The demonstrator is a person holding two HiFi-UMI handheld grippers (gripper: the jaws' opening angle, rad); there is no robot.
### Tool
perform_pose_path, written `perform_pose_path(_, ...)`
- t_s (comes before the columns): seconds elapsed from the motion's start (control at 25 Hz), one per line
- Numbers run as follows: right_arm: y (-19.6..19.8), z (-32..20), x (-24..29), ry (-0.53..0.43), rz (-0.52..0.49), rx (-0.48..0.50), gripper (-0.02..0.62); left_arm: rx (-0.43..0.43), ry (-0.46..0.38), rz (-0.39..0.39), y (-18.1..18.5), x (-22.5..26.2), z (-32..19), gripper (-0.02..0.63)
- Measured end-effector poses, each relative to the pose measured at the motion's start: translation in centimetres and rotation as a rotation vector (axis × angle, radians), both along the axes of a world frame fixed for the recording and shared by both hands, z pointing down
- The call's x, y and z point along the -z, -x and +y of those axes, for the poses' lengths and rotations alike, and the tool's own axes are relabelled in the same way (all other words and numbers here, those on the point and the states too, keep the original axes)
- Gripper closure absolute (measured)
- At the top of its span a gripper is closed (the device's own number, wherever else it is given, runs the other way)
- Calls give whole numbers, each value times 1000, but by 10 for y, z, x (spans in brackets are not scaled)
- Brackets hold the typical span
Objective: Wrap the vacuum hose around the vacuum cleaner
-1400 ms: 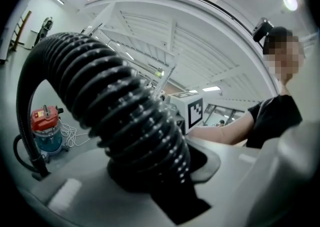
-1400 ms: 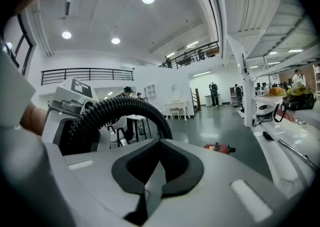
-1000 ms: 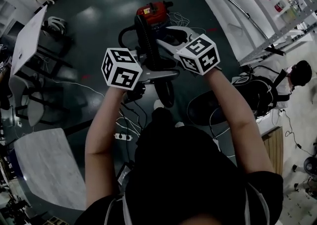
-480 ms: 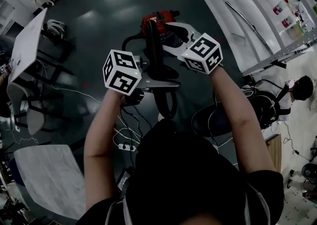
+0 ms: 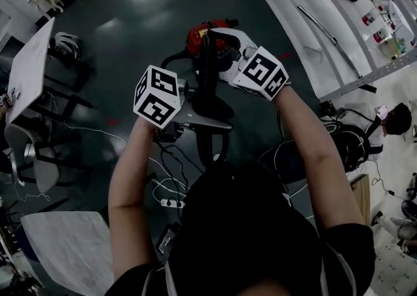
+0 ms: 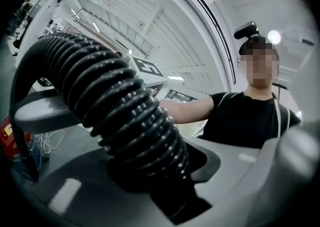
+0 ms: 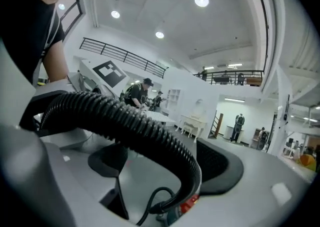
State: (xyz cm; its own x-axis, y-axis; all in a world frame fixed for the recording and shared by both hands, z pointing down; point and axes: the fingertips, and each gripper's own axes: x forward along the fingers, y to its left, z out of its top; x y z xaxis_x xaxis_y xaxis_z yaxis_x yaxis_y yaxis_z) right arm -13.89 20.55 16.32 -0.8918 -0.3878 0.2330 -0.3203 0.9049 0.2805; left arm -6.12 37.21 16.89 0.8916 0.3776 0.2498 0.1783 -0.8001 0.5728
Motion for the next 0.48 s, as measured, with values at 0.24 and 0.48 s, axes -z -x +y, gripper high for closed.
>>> perform_pose_path(0.24, 10, -11, -5, -147, 161, 65, 164, -75, 43, 7, 12, -7, -9, 457)
perform_pose_path(0.48, 21, -11, -11, -249, 265, 192, 256, -97, 44, 1, 10, -6, -21, 456)
